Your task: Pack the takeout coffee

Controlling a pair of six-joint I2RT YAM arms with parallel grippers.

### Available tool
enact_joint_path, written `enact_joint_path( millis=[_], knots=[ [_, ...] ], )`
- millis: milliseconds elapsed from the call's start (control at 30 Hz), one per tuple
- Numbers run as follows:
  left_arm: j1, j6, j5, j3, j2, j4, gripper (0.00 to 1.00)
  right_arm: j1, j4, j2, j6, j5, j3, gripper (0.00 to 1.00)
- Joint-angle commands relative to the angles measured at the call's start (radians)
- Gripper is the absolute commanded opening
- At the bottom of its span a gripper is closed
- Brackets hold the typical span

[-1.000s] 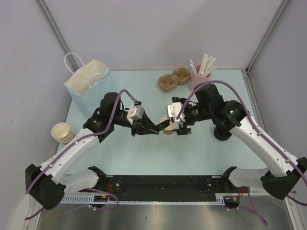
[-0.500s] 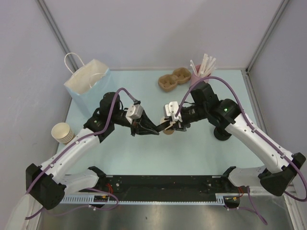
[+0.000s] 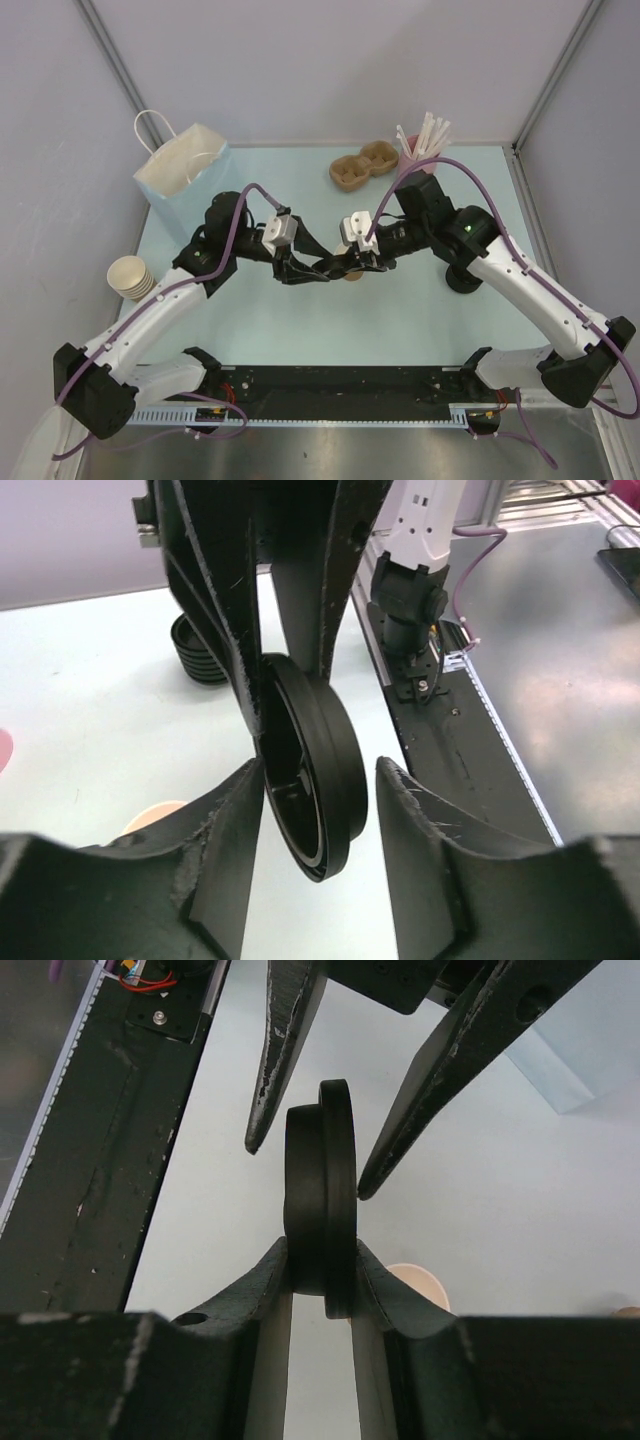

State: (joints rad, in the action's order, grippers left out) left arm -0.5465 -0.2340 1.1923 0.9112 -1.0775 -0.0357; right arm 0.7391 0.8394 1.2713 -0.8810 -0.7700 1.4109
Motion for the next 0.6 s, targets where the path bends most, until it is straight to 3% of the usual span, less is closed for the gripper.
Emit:
enact_joint_path(
  millis=[0, 233, 567],
  knots=[
    [0.008, -0.112, -0.051, 0.054, 0.03, -0.056, 0.56, -0.02, -0.007, 0.007, 0.037, -0.046, 0.003, 0.23],
    [-0.006, -0.206, -0.161, 0.075, 0.028, -0.119, 0.66, -0.04, -0.029, 0.028, 0.083, -0.089, 0.003, 0.24],
    [-0.073, -0.289, -0.31, 0.066, 0.021, -0.153, 0.63, -0.041, -0.109, 0.095, 0.181, -0.08, 0.007, 0.24]
  ],
)
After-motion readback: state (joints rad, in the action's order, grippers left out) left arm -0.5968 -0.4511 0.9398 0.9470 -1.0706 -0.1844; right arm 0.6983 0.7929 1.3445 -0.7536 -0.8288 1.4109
